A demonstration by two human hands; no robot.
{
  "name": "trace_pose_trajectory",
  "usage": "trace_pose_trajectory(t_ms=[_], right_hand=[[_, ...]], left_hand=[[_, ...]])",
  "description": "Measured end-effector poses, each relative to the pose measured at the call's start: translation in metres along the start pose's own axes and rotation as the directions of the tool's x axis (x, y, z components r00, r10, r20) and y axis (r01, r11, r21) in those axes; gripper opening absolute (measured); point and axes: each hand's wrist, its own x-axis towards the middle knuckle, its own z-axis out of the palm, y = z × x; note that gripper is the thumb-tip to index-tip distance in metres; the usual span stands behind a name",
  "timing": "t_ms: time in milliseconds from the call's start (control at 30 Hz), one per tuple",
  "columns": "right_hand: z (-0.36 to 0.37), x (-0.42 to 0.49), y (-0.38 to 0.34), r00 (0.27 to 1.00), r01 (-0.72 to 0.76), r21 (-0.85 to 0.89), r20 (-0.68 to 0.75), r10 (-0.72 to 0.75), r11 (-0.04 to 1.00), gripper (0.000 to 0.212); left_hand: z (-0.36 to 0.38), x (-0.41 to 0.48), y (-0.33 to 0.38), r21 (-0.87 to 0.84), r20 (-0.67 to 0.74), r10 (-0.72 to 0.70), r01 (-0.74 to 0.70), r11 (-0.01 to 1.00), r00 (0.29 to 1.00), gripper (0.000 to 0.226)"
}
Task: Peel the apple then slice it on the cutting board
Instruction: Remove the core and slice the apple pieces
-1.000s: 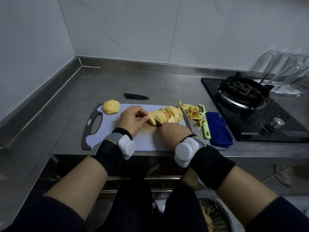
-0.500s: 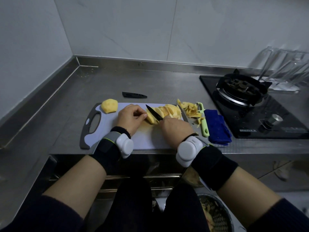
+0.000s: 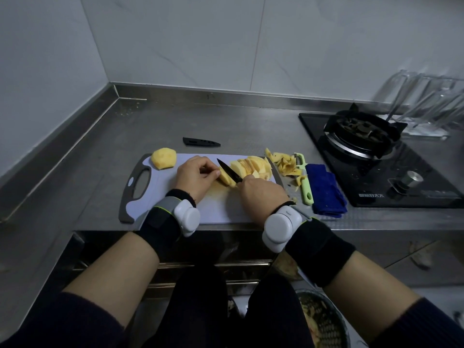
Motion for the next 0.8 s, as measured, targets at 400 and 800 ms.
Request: trace_pose_trajectory(t_ms=[400,800], right_hand=[[0.0016,0.0007,-0.0042,0.999,-0.008,-0.007,0.037,0.009,1.000,0.024],[0.0069,0.0023,-0.0036,0.999,0.011,-0.042,0.034,-0.010,0.999,0.026]], left_hand=[[0.0011,0.0007,-0.0005,-0.004,-0.004,-0.006,0.006,1.000,1.000,0.004],[-0.0003,0.0013,-0.0016,0.006,0.005,-0.010,0.010,1.000,1.000,0.004]])
